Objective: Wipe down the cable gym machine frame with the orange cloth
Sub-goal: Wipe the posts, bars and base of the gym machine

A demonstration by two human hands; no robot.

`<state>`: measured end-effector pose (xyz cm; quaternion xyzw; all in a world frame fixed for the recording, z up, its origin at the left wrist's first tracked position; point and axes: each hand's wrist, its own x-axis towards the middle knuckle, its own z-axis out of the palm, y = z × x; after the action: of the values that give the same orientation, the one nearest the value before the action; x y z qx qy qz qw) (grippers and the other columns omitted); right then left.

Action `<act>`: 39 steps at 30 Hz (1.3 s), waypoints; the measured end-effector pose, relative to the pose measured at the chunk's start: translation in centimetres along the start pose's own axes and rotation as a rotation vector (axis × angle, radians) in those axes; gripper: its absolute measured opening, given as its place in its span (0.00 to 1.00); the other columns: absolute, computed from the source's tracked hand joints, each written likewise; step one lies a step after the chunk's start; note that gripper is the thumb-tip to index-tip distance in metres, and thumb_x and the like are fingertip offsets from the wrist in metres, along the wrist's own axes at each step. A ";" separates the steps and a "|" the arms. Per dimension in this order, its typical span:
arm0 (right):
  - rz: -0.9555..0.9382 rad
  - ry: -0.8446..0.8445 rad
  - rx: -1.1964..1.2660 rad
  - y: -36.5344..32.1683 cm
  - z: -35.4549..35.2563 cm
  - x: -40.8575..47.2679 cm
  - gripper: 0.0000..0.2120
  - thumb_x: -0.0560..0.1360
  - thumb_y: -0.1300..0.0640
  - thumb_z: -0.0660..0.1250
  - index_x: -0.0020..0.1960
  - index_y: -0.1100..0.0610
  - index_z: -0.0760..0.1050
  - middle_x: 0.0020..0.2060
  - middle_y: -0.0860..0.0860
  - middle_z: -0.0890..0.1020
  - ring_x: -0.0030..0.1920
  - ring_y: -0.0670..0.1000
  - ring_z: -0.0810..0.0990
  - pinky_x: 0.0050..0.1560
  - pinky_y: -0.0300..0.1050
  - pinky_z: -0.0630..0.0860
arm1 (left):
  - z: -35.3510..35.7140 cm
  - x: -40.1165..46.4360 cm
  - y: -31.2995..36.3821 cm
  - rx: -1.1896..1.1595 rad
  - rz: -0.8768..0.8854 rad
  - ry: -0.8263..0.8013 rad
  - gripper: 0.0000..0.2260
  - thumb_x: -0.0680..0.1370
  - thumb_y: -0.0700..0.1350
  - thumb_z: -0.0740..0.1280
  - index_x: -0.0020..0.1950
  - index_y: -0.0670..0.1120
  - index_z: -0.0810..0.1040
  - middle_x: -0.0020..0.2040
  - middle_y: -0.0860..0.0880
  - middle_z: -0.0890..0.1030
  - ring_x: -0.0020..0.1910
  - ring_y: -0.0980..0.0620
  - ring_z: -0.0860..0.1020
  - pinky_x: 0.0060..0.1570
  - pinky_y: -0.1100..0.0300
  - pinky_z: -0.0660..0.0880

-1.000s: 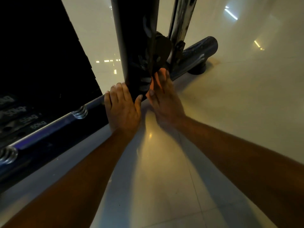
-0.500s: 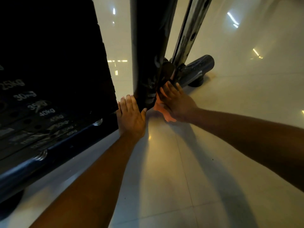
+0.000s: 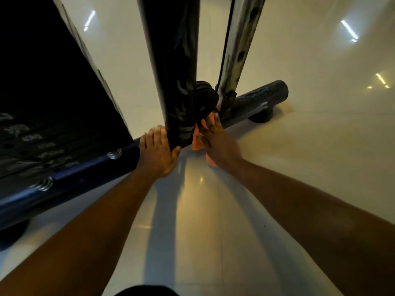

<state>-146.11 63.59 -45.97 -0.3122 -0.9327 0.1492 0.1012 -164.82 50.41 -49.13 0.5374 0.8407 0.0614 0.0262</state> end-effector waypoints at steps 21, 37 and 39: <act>-0.014 0.054 0.087 13.1 -6.5 -1.9 0.26 0.89 0.50 0.60 0.86 0.51 0.64 0.86 0.54 0.60 0.85 0.62 0.59 0.68 0.61 0.79 | 0.1 2.4 16.9 -0.349 -0.040 0.208 0.29 0.88 0.55 0.60 0.84 0.40 0.62 0.83 0.41 0.65 0.83 0.43 0.62 0.83 0.47 0.59; 0.070 0.316 0.052 10.7 2.2 -0.2 0.33 0.90 0.44 0.55 0.88 0.58 0.50 0.87 0.61 0.51 0.87 0.66 0.46 0.83 0.67 0.57 | 0.8 7.6 16.4 -0.863 -0.121 0.227 0.22 0.88 0.52 0.53 0.80 0.48 0.72 0.72 0.47 0.78 0.72 0.51 0.75 0.76 0.46 0.71; 0.055 0.351 -0.031 10.9 2.7 -0.2 0.33 0.90 0.43 0.54 0.88 0.58 0.51 0.86 0.63 0.54 0.87 0.67 0.50 0.82 0.69 0.57 | 0.9 7.6 15.9 -0.845 -0.077 0.217 0.22 0.88 0.51 0.53 0.80 0.48 0.72 0.70 0.46 0.78 0.71 0.50 0.76 0.74 0.45 0.72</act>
<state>-140.66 71.17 -52.27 -0.3604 -0.8941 0.0806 0.2533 -153.60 63.95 -47.81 0.4383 0.7590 0.4550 0.1575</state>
